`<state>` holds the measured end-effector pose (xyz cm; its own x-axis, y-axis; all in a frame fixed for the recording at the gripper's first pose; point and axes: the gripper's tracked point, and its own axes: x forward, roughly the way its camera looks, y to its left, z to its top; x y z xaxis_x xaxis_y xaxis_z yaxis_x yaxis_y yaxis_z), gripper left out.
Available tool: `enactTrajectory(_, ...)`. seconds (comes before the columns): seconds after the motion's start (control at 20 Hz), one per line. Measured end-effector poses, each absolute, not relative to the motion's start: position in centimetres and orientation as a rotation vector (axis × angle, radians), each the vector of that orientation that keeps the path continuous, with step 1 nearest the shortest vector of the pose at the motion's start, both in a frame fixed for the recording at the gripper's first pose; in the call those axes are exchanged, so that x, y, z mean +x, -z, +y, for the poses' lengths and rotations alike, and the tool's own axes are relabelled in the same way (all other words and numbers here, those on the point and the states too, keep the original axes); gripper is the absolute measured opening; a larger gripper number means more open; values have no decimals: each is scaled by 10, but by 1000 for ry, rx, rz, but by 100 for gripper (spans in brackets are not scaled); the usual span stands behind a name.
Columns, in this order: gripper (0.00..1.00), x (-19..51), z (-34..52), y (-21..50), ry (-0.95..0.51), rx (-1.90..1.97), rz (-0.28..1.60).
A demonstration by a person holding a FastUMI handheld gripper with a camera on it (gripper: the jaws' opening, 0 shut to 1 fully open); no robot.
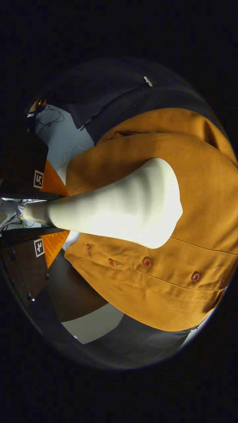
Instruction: Iron the clothes twice with a garment steamer, once on the left side and once on the right side.
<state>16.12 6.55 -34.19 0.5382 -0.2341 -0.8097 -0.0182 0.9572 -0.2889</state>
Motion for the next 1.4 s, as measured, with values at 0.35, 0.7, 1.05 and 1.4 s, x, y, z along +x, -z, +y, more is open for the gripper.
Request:
enactTrajectory(0.35,40,138,54,369,115,-269,1083)
enactTrajectory(0.7,39,115,43,354,131,-223,1069)
enactTrajectory(1.05,39,117,-2,287,169,-179,925)
enactTrajectory(1.4,39,116,-56,203,185,-153,758)
